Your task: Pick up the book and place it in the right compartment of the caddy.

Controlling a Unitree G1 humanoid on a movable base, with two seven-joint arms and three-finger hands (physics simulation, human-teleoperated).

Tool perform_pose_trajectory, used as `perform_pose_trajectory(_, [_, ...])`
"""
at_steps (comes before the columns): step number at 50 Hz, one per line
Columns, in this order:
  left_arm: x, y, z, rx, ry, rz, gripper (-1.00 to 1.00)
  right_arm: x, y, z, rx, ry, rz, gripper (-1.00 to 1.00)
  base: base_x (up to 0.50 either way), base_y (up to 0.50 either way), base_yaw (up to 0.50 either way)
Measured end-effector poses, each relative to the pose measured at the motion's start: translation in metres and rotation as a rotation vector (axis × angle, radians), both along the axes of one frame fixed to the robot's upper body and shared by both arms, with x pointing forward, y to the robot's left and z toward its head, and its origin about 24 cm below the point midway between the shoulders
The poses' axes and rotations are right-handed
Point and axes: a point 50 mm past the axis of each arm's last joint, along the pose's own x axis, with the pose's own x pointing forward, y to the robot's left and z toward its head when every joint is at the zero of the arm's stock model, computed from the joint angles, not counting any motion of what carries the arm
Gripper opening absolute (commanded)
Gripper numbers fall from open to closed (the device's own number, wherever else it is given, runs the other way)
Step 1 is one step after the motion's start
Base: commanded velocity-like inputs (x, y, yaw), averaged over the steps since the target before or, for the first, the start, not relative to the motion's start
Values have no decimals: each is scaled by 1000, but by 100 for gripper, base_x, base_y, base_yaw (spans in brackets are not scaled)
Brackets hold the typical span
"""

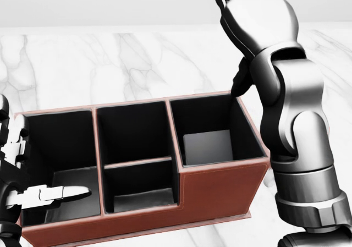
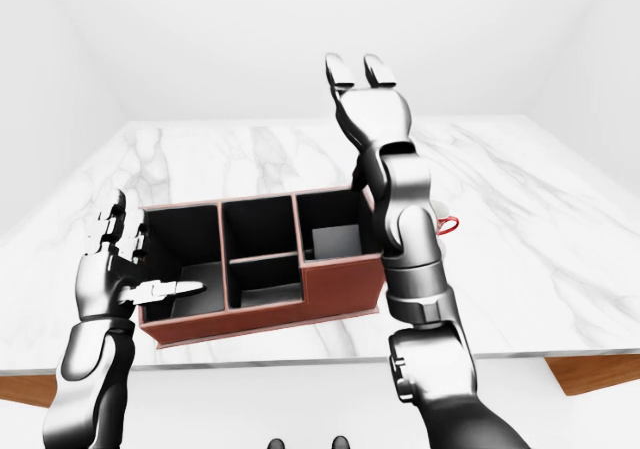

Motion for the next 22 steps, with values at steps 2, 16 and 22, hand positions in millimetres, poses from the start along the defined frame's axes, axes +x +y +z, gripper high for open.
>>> perform_pose_trajectory(2, [0, 0, 0, 0, 0, 0, 100, -5, -1, 5, 9, -43, 0, 100, 0, 0, 0])
perform_pose_trajectory(16, [0, 0, 0, 0, -1, 0, 100, -26, -5, 27, 50, -268, 0, 100, 0, 0, 0])
perform_pose_trajectory(22, [0, 0, 0, 0, 0, 0, 100, -32, -7, 32, 64, -328, 4, 100, 0, 0, 0])
